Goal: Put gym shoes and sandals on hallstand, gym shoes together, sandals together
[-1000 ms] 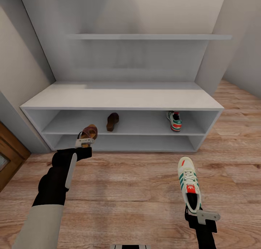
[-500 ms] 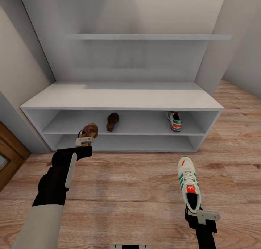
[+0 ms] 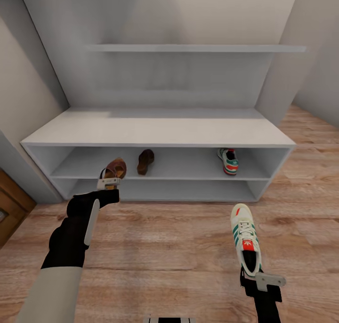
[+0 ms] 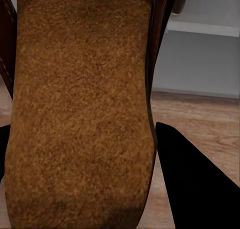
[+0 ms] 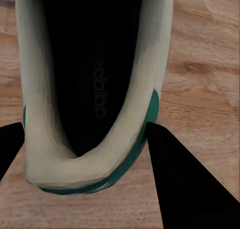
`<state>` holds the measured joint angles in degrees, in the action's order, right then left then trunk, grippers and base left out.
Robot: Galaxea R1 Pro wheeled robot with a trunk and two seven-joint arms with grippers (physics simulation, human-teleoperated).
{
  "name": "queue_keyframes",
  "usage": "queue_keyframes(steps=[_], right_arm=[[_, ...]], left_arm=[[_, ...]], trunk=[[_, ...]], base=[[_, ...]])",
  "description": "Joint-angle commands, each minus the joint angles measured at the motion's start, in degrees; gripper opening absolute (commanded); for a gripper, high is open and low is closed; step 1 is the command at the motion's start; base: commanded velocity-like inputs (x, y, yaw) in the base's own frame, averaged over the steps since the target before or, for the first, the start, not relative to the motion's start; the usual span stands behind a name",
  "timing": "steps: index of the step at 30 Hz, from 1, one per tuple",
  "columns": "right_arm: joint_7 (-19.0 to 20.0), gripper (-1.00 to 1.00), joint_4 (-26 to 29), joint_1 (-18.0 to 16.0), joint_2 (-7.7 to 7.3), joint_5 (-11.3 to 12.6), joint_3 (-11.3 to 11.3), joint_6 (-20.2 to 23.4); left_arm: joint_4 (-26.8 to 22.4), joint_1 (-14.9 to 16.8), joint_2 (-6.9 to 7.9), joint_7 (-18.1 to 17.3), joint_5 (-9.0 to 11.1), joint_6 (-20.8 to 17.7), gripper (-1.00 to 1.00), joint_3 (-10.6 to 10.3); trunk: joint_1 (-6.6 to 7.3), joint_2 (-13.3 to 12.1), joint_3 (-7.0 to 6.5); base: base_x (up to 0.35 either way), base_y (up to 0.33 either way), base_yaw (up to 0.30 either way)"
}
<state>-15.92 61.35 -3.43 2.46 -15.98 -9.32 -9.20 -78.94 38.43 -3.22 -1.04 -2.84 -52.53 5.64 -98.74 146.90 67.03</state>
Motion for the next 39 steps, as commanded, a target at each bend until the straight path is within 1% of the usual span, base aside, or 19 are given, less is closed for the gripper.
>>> queue_keyframes(steps=[1, 8, 15, 20, 21, 22, 23, 24, 26, 28, 32, 39], right_arm=[[-0.03, -1.00, 0.00, 0.00, 0.00, 0.07, 0.00, -0.03], [0.21, -1.00, -0.04, 0.01, 0.00, 0.04, 0.15, -0.03], [0.35, -1.00, -0.08, 0.08, -0.06, 0.02, 2.85, -0.03], [0.55, -1.00, -0.61, 0.08, -0.08, -0.07, 3.77, -0.03], [0.64, -1.00, -0.76, 0.08, -0.10, -0.09, 4.24, -0.03], [0.74, -1.00, -1.01, 0.12, -0.16, -0.13, 5.90, -0.03], [0.68, -1.00, -1.21, 0.13, -0.23, -0.14, 6.93, -0.03], [0.53, -1.00, -1.76, 0.16, -0.34, -0.19, 8.87, -0.03], [0.39, -1.00, -2.23, 0.26, -0.41, -0.22, 10.24, -0.03], [0.29, -1.00, -2.54, 0.33, -0.47, -0.21, 11.11, -0.03], [0.23, -1.00, -2.91, 0.36, -0.57, -0.07, 11.87, -0.03], [0.19, -1.00, -3.19, 0.41, -0.75, 0.12, 12.22, -0.08]], left_arm=[[0.00, 0.00, -0.01, -0.12, -0.10, 0.05, -1.00, 0.00], [0.02, -0.04, -0.03, -0.12, -0.14, 0.22, -1.00, -0.01], [0.02, -0.04, -0.03, -0.12, -0.22, 0.23, -1.00, -0.01], [0.26, -0.04, 0.03, -0.12, -0.27, 0.19, -1.00, -0.01], [0.35, -0.04, 0.03, -0.12, -0.30, 0.18, -1.00, -0.01], [0.52, -0.05, 0.07, -0.11, -0.33, 0.17, -1.00, 0.02], [0.58, -0.04, 0.09, -0.11, -0.35, 0.17, -1.00, 0.03], [0.66, -0.03, 0.11, -0.11, -0.39, 0.16, -1.00, 0.05], [0.71, -0.04, 0.12, -0.11, -0.43, 0.15, -1.00, 0.04], [0.75, -0.05, 0.13, -0.11, -0.46, 0.15, -1.00, 0.02], [0.82, -0.06, 0.14, -0.09, -0.48, 0.16, -1.00, 0.00], [0.88, -0.09, 0.14, -0.04, -0.50, 0.21, -1.00, -0.01]], trunk=[[0.00, 0.00, 0.00], [0.00, 0.00, 0.00], [0.00, 0.00, 0.00], [0.00, 0.00, 0.00], [0.00, 0.00, 0.00], [0.00, 0.00, 0.00], [0.00, 0.00, 0.00], [0.00, 0.00, 0.00], [0.00, 0.00, 0.00], [0.00, 0.00, 0.00], [0.00, 0.00, 0.00], [0.00, 0.00, 0.00]], base=[[0.264, 0.000, 0.000], [0.143, 0.000, 0.000], [0.019, 0.000, 0.000], [0.004, 0.000, 0.000], [0.017, 0.000, 0.000], [0.098, 0.000, 0.000], [0.143, 0.000, 0.000], [0.205, 0.000, 0.000], [0.215, 0.000, 0.000], [0.176, 0.000, 0.000], [0.095, 0.000, 0.000], [0.026, 0.000, 0.000]])
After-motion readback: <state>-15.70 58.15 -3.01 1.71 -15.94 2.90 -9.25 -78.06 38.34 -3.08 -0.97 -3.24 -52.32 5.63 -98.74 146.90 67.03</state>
